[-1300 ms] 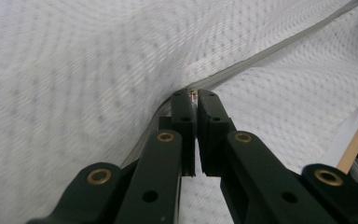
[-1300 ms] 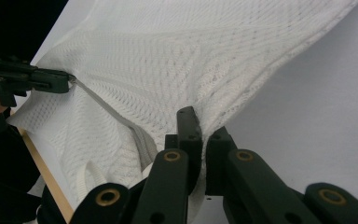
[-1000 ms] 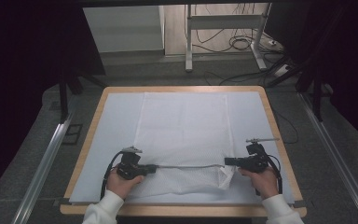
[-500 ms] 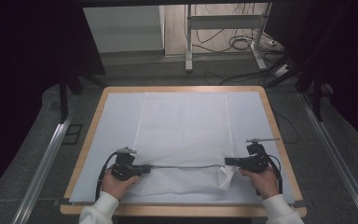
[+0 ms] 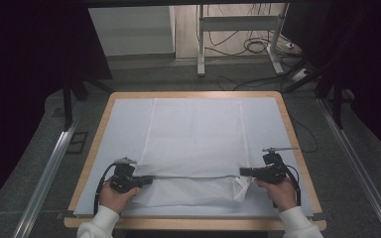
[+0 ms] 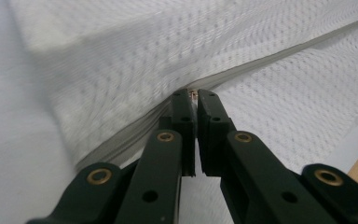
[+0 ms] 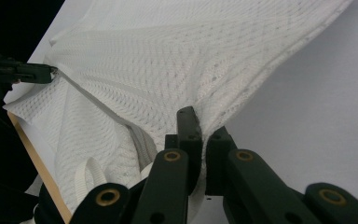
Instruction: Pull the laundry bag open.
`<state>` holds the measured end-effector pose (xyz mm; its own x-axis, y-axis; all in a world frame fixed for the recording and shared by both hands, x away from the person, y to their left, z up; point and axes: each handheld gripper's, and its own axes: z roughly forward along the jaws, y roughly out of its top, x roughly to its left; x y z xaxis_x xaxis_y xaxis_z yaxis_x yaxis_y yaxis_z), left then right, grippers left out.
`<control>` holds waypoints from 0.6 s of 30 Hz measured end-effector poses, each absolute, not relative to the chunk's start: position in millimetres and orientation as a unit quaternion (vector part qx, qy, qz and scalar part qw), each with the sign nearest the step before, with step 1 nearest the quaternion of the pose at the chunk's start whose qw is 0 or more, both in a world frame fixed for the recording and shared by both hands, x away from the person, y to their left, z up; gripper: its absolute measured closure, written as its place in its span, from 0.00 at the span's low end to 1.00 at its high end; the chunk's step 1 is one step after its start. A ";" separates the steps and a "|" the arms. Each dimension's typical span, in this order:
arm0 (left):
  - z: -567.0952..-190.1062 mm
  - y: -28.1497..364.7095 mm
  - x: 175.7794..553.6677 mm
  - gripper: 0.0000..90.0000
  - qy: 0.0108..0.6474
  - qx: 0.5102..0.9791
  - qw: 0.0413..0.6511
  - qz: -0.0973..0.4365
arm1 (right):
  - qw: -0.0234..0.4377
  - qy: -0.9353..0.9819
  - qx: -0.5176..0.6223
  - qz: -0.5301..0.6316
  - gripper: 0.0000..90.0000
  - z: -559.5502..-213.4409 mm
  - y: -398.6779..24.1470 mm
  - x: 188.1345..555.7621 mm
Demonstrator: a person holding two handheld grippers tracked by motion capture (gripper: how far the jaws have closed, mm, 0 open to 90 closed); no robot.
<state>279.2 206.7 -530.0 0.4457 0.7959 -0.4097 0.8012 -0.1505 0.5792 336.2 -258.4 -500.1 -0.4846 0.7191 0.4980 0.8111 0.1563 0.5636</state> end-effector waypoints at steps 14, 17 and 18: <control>-530.8 231.6 269.9 0.97 0.541 0.745 0.390 -0.004 | 0.057 -0.759 -0.505 -0.407 0.98 -501.4 -258.2 337.0; -530.9 238.2 267.7 0.97 0.545 0.743 0.389 -0.001 | 0.057 -0.760 -0.504 -0.406 0.98 -501.6 -258.0 337.2; -530.9 240.3 267.0 0.97 0.547 0.741 0.389 0.001 | 0.057 -0.760 -0.504 -0.406 0.98 -501.6 -258.0 337.3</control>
